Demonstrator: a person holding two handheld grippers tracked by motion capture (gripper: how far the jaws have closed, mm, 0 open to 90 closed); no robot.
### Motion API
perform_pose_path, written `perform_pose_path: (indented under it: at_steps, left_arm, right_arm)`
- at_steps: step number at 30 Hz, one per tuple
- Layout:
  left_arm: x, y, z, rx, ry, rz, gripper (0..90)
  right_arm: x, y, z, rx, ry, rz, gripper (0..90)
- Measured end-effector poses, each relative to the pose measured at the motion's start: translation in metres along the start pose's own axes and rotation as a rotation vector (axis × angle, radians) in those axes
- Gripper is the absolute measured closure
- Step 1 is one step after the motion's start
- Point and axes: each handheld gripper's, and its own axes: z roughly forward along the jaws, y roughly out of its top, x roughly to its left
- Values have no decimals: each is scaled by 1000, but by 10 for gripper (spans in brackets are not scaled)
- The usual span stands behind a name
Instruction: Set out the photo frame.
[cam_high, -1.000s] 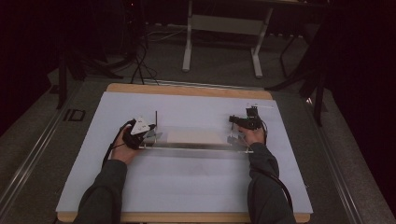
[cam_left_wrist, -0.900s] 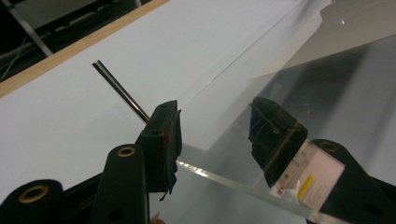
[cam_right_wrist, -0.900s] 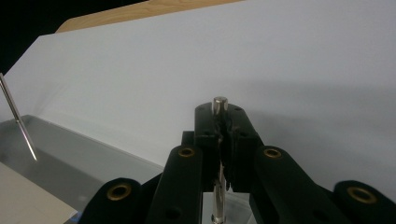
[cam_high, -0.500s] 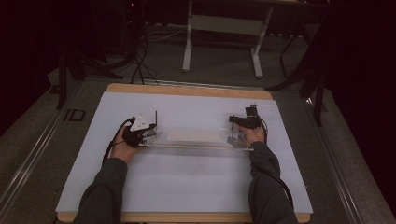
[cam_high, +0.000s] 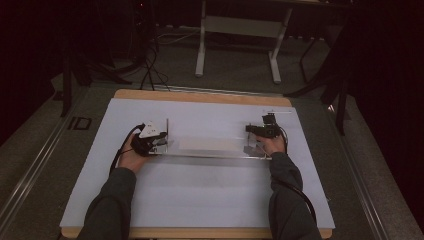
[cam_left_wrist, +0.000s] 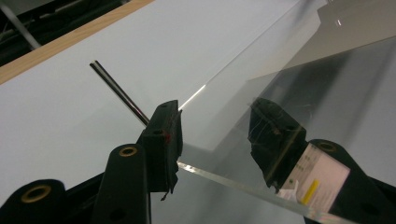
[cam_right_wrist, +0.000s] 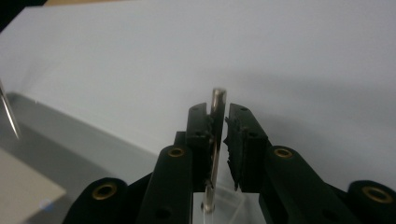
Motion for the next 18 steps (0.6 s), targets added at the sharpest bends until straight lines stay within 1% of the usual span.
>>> perform_pose_path:
  at_steps: [1, 2, 5, 7, 9, 11, 15, 18]
  left_arm:
    - [1, 1, 0, 5, -3, -2, 522]
    - [1, 1, 0, 5, -3, -2, 522]
    - [2, 2, 0, 6, -7, -7, 523]
    - [2, 2, 0, 11, -10, -7, 523]
    - [3, 3, 0, 11, -12, -9, 524]
    - [3, 3, 0, 12, -13, -11, 524]
    - [3, 3, 0, 11, -13, -12, 523]
    - [3, 3, 0, 11, -14, -13, 524]
  right_arm:
    - [0, -2, -2, 13, -5, -27, 753]
    - [0, -2, -2, 13, -5, -27, 753]
    - [-1, -6, -9, 6, 4, -52, 717]
    - [-1, -8, -15, -10, 12, -63, 704]
    - [-2, -10, -20, -22, 10, -78, 703]
    - [-1, -13, -25, -29, -8, -113, 699]
    - [-2, -18, -33, -41, -35, -144, 690]
    - [-2, -22, -36, -40, -48, -162, 686]
